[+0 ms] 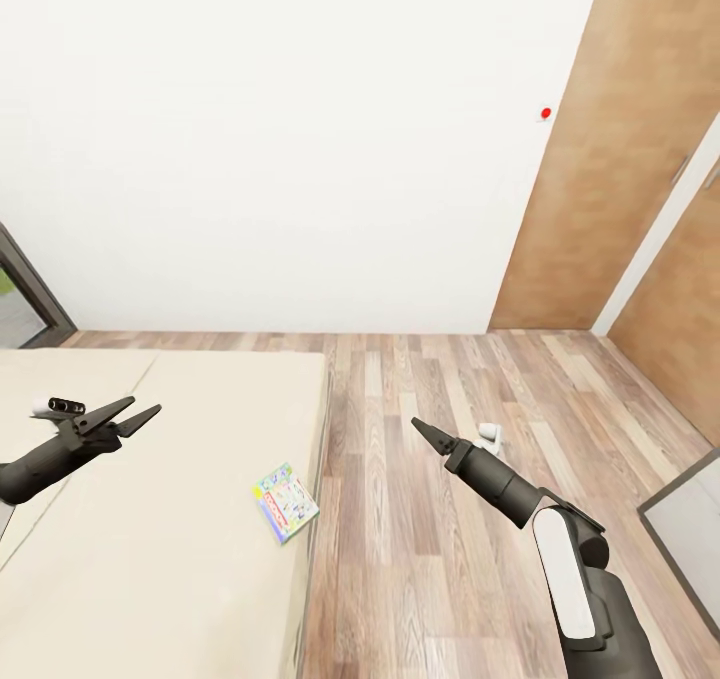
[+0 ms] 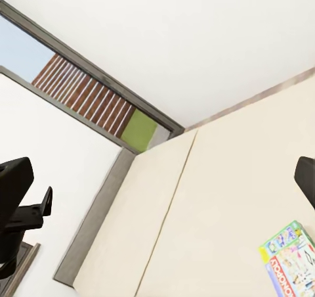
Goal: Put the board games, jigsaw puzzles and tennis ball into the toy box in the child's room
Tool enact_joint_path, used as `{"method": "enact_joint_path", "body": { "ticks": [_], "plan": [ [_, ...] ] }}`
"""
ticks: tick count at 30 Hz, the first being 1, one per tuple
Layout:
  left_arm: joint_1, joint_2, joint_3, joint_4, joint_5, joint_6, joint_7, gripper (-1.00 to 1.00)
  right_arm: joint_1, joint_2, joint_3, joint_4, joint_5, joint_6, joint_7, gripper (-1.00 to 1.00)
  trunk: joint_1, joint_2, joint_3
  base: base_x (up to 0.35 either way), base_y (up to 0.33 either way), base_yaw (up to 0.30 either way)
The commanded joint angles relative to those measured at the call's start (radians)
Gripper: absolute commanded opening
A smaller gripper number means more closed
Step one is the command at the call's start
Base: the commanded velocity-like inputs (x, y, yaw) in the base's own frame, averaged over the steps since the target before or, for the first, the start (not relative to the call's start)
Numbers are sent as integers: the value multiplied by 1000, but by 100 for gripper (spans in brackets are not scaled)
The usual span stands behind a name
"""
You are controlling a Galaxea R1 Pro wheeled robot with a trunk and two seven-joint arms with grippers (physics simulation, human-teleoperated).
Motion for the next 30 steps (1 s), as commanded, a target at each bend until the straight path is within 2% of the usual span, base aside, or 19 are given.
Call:
{"method": "enact_joint_path", "body": {
  "ticks": [1, 30],
  "plan": [
    [-1, 0, 0, 0, -1, 10, -4, 100, -1, 1, -2, 0, -3, 7, 2, 100, 1, -2, 0, 0, 0, 0],
    [-1, 0, 0, 0, -1, 10, -4, 100, -1, 1, -4, 0, -3, 7, 2, 100, 1, -2, 47, 0, 0, 0]
  ]
}}
